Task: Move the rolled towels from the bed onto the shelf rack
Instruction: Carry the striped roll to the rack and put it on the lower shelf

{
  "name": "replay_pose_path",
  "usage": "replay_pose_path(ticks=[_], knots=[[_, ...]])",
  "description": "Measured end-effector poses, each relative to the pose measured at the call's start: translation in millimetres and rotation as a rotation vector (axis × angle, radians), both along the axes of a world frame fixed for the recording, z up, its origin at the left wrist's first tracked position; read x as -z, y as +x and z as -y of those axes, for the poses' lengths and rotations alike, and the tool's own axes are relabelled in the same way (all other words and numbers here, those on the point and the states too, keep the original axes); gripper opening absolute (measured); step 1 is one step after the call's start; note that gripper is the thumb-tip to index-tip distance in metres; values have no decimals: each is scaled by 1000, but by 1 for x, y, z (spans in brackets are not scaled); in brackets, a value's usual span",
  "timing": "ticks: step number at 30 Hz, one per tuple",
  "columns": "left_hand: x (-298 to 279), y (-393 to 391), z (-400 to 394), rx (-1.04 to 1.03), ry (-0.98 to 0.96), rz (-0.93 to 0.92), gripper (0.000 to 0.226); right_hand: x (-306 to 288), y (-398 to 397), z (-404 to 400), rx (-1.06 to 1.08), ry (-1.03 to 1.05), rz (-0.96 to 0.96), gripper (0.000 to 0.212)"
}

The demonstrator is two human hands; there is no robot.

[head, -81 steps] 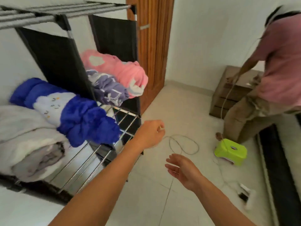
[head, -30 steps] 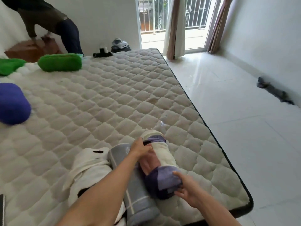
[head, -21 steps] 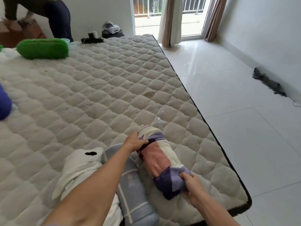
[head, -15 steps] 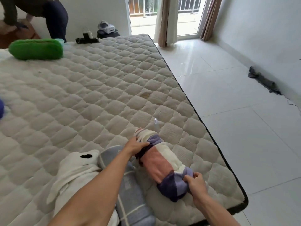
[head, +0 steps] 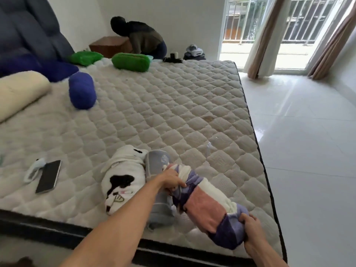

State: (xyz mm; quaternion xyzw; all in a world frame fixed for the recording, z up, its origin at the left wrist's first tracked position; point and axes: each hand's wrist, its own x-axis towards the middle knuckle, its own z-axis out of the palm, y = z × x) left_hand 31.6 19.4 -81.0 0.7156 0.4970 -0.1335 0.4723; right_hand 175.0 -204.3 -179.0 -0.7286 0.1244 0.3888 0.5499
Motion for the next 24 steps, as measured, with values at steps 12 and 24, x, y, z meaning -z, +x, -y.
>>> replay_pose_path(ticks=[12, 24], knots=[[-26, -175, 192, -805, 138, 147, 49, -102, -52, 12, -798, 197, 348, 18], [-45, -451, 474, -1523, 256, 182, 83, -117, -348, 112, -1509, 363, 343, 26]])
